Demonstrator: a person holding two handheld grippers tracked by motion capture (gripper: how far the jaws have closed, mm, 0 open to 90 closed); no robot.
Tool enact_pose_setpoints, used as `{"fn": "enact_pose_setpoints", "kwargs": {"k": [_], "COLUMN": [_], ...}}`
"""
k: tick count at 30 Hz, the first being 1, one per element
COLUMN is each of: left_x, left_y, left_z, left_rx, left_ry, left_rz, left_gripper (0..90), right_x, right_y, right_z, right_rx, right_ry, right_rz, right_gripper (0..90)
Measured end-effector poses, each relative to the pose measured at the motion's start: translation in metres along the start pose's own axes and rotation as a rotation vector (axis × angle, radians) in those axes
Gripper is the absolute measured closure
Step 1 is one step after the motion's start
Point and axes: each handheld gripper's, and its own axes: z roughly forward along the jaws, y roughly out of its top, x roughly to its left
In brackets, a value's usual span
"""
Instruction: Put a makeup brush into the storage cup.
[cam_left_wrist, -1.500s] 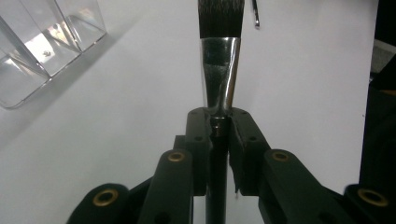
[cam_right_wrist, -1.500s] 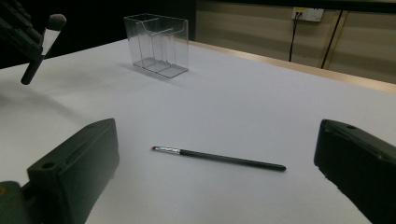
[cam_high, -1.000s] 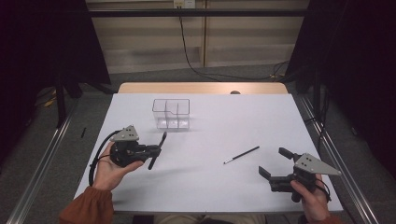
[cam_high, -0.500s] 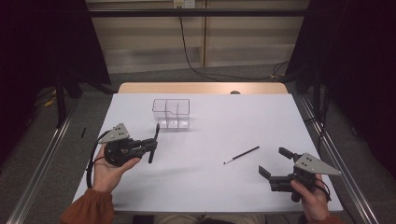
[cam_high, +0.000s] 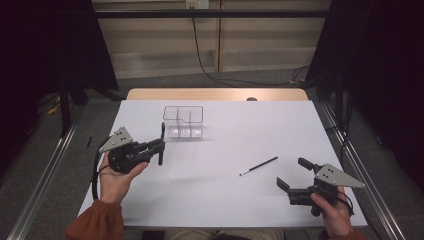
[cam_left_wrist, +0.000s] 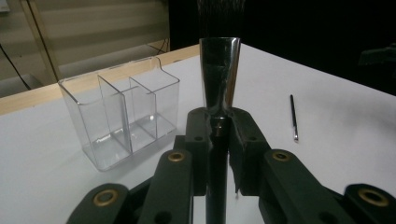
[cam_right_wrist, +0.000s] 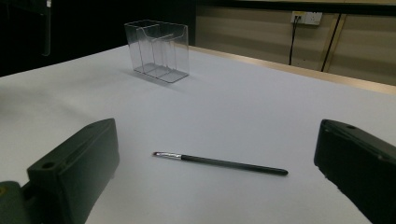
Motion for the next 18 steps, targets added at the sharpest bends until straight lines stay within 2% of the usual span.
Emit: {"fn": "enact_pose_setpoints", "kwargs": {"k": [3,6,12,18], "left_x": [-0.001,-0.001,-0.003,0.002], "left_y": [0.003,0.005,0.012,0.016], "left_z": [0.002,0.004,0.009,0.014], "left_rx": [-0.02,-0.039,-0.046,-0.063], "left_ry": [0.004,0.001,0.008,0.02], "left_rz": [0.0,-0.018,0.004,0.002], "left_gripper": [79.1,79.1,79.1,79.1], "right_x": [0.0,0.0,0.0,0.0], "right_y": [0.0,0.0,0.0,0.0], "right_z": [0.0,0.0,0.0,0.0], "right_rx": [0.001,0.001,-0.008,-0.008], "right_ry": [0.0,0.001,0.0,-0.001], "right_rz": [0.001,0.011,0.015,0.015], "right_gripper": [0.0,0.0,0.0,0.0]}}
